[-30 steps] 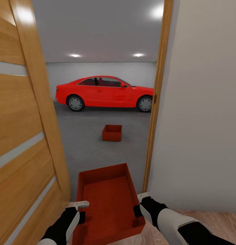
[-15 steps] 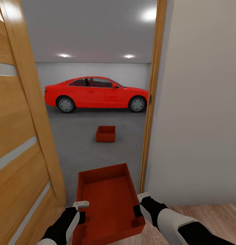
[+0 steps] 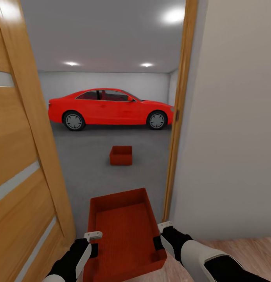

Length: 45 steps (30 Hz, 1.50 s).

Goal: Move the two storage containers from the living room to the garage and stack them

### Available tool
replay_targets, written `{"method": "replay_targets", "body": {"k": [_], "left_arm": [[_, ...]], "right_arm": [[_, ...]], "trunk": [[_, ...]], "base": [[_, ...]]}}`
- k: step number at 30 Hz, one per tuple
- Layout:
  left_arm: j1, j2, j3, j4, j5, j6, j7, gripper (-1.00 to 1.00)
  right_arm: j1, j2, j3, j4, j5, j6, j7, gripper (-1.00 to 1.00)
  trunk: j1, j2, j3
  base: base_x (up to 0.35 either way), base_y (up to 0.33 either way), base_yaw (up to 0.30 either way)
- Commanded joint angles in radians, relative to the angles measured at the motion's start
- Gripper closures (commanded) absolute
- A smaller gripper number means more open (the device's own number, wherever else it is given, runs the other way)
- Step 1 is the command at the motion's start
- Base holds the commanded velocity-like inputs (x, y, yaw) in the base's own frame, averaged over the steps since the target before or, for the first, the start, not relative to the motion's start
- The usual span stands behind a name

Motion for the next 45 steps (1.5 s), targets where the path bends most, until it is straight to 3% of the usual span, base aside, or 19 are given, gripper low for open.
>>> {"method": "replay_targets", "body": {"k": [1, 15, 45], "left_arm": [[0.001, 0.0, -0.03, 0.001, 0.019, 0.0, 0.009, 1.0], [0.001, 0.0, -0.03, 0.001, 0.019, 0.0, 0.009, 1.0], [0.001, 0.0, -0.029, 0.002, 0.019, 0.0, 0.009, 1.0]], "right_arm": [[-0.001, 0.001, -0.005, -0.069, -0.023, 0.004, 0.031, 1.0], [-0.001, 0.001, -0.005, -0.069, -0.023, 0.003, 0.031, 1.0], [-0.001, 0.001, -0.005, -0.069, -0.023, 0.003, 0.031, 1.0]], "trunk": [[0.0, 0.0, -0.001], [0.0, 0.0, -0.001], [0.0, 0.0, -0.001]], "base": [[0.284, 0.146, 0.0], [0.091, 0.03, 0.0], [0.338, 0.0, 0.0]]}}
